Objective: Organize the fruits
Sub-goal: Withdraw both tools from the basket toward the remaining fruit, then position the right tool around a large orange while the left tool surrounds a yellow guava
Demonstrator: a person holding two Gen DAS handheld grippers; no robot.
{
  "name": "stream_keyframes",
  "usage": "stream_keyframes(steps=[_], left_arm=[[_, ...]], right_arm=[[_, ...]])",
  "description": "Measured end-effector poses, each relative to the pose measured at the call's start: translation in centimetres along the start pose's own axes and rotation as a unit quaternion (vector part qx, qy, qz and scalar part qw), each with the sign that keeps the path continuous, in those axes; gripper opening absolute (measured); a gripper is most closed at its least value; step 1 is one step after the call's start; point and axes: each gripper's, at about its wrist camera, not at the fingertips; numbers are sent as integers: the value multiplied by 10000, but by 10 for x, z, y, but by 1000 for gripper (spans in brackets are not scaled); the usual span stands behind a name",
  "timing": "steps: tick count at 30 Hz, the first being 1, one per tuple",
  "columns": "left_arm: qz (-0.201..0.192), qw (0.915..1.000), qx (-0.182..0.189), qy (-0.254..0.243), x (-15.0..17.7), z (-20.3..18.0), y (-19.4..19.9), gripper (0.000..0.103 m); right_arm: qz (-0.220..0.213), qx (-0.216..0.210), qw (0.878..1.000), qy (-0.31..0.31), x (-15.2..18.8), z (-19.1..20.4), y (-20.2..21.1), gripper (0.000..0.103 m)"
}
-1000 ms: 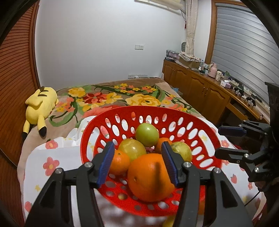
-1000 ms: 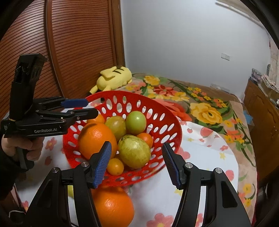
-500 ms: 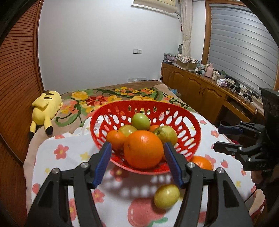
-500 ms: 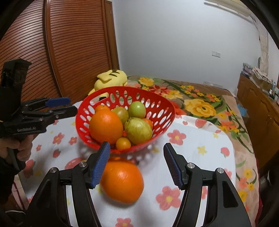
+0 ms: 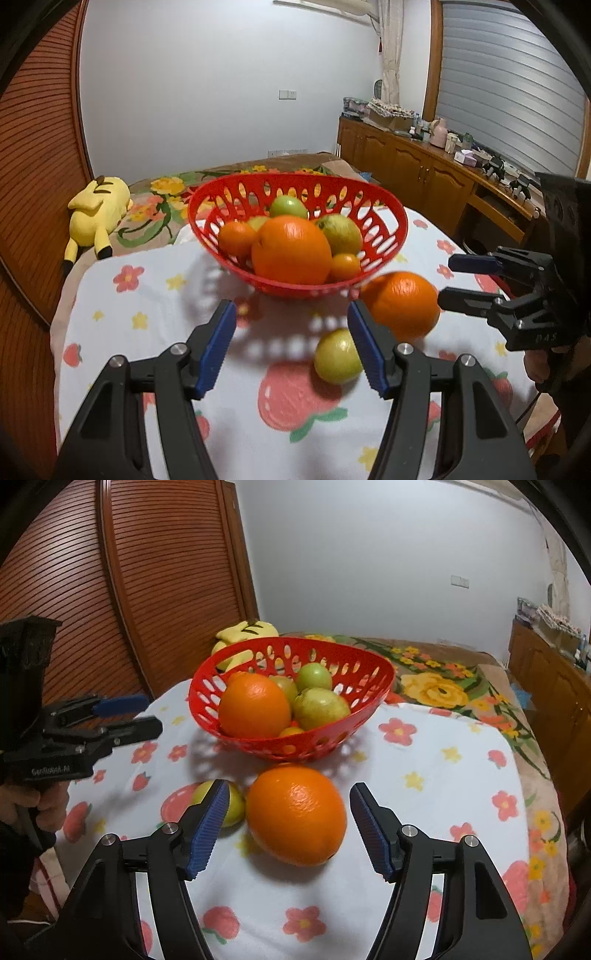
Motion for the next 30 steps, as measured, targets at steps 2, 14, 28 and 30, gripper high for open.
stream_keyframes(steps=[2, 14, 28, 30], left_arm=[[28, 10000, 14, 0, 5, 0, 0, 62], [252, 9995, 34, 191, 31, 5, -8, 62], [310, 9992, 118, 223, 36, 2, -14, 62], [338, 9990, 143, 241, 37, 2, -15, 62]], right_arm=[[25, -19, 10000, -25, 2, 2, -3, 70], [259, 47, 9996, 59, 8, 5, -26, 73], [544, 335, 9977, 245, 16, 3, -49, 80], [559, 316, 9976, 254, 18, 3, -51, 82]])
Point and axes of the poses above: each gripper's, at about its wrist camera, not at the fingertips, and y roughly against the way its jaws point, z to its left, x to its underside, and after that the axes turned 12 degrees about -z, right-handed
